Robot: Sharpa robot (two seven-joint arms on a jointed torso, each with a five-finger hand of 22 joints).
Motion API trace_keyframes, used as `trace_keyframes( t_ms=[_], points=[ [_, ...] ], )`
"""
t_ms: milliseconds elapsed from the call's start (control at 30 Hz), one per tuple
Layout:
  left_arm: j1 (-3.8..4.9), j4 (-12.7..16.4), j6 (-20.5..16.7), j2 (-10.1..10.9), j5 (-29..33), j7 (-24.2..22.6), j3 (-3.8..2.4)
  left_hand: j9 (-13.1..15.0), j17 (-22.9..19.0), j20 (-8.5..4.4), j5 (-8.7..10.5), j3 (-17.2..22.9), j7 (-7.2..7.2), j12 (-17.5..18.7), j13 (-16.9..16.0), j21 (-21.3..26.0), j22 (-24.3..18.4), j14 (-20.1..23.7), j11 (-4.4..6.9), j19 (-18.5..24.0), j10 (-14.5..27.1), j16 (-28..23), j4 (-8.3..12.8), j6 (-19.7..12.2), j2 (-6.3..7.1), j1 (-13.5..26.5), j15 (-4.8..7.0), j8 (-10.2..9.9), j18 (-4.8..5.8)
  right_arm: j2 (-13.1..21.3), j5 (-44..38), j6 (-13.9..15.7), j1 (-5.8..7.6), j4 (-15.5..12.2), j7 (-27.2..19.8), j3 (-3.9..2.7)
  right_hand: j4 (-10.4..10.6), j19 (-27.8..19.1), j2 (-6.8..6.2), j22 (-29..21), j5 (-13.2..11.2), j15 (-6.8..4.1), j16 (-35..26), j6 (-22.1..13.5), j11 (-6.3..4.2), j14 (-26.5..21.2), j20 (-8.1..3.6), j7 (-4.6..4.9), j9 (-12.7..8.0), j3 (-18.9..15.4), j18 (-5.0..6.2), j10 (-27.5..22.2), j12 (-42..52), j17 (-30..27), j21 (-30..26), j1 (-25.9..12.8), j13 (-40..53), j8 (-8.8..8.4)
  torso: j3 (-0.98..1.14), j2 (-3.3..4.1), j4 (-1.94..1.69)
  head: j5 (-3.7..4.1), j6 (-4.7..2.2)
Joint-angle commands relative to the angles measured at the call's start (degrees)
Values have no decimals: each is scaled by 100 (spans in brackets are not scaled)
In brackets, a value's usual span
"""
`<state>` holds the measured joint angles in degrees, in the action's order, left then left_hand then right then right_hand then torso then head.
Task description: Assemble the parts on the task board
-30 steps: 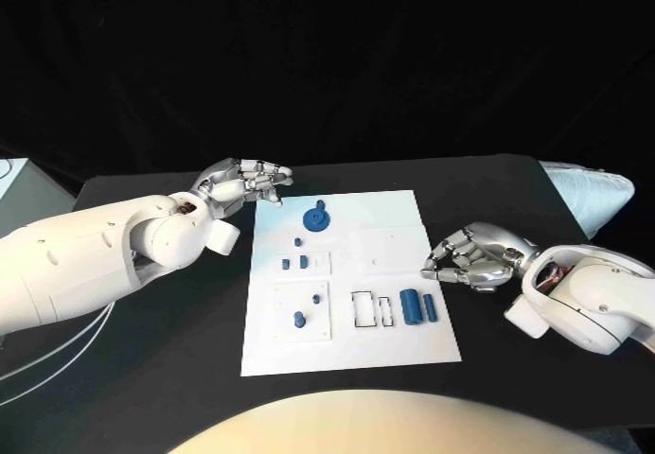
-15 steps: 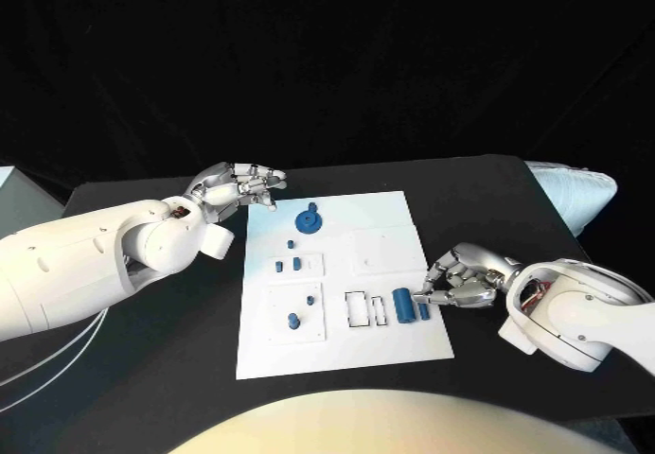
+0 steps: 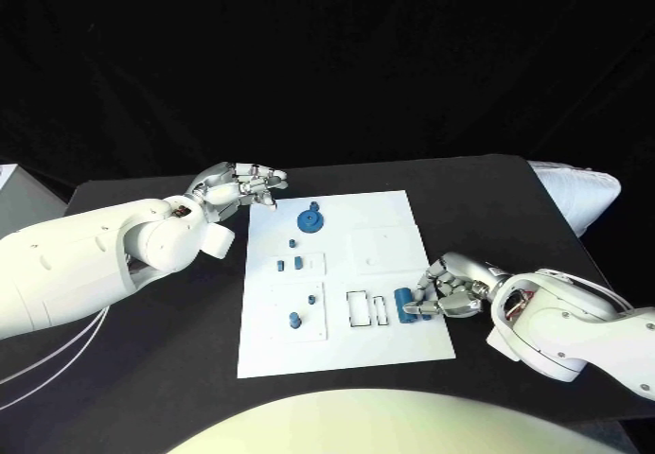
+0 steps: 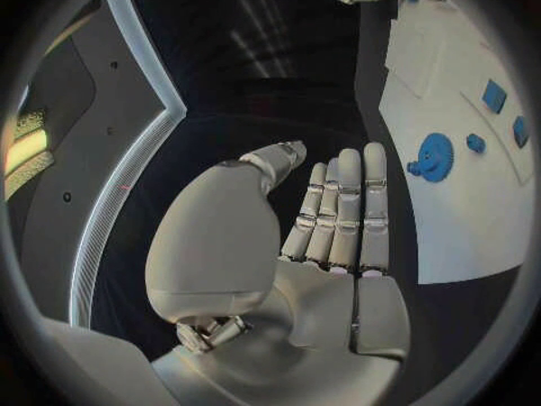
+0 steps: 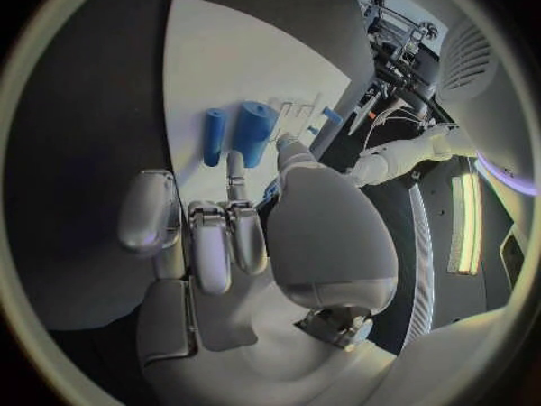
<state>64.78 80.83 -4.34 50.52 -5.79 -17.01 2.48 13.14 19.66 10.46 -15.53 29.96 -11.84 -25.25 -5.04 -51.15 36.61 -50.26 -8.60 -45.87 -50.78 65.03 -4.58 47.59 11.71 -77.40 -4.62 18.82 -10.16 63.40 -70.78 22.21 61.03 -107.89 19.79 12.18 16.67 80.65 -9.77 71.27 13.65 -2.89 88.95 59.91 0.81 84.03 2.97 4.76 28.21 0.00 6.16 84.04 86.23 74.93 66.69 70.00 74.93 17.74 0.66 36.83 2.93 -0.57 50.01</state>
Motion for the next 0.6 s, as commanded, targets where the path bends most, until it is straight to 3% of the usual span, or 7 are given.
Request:
trace_keyframes(
  t_ms=[33,367,600],
  points=[
    [-1,1,112,0,-21,-19,0,-6,8,19,16,-21,-7,-30,-3,27,-9,-18,-12,-28,34,26,-15,-46,-26,33,-34,38,-40,-51,-284,101,-29,13,72,0,2,28,-5,-3,-23,-36,18,-37,-35,539,-9,-1,8,-55,-109,313,0,1248,-14,56,1089,23,4,1,0,-16,-1],
    [-3,-9,146,8,-24,19,4,-6,8,18,13,-19,-8,-33,-3,33,-14,-16,-13,-36,40,28,-16,-48,-32,28,-35,41,-40,-238,-530,102,-77,120,231,-1,5,37,73,20,-42,-39,22,-20,-41,542,-10,-9,20,-239,-112,310,-12,1262,-5,58,1088,44,-7,5,-10,-79,-1],
    [-5,-14,175,11,-24,44,5,-4,8,18,12,-20,-7,-37,-3,40,-19,-7,-14,-40,46,27,-20,-43,-37,28,-37,47,-39,-434,-670,-14,-146,232,445,-1,14,45,95,38,-80,-42,24,-15,-44,544,-12,-12,24,-373,-115,311,-16,1272,5,24,1092,53,-10,-5,5,-106,-1]
  ],
)
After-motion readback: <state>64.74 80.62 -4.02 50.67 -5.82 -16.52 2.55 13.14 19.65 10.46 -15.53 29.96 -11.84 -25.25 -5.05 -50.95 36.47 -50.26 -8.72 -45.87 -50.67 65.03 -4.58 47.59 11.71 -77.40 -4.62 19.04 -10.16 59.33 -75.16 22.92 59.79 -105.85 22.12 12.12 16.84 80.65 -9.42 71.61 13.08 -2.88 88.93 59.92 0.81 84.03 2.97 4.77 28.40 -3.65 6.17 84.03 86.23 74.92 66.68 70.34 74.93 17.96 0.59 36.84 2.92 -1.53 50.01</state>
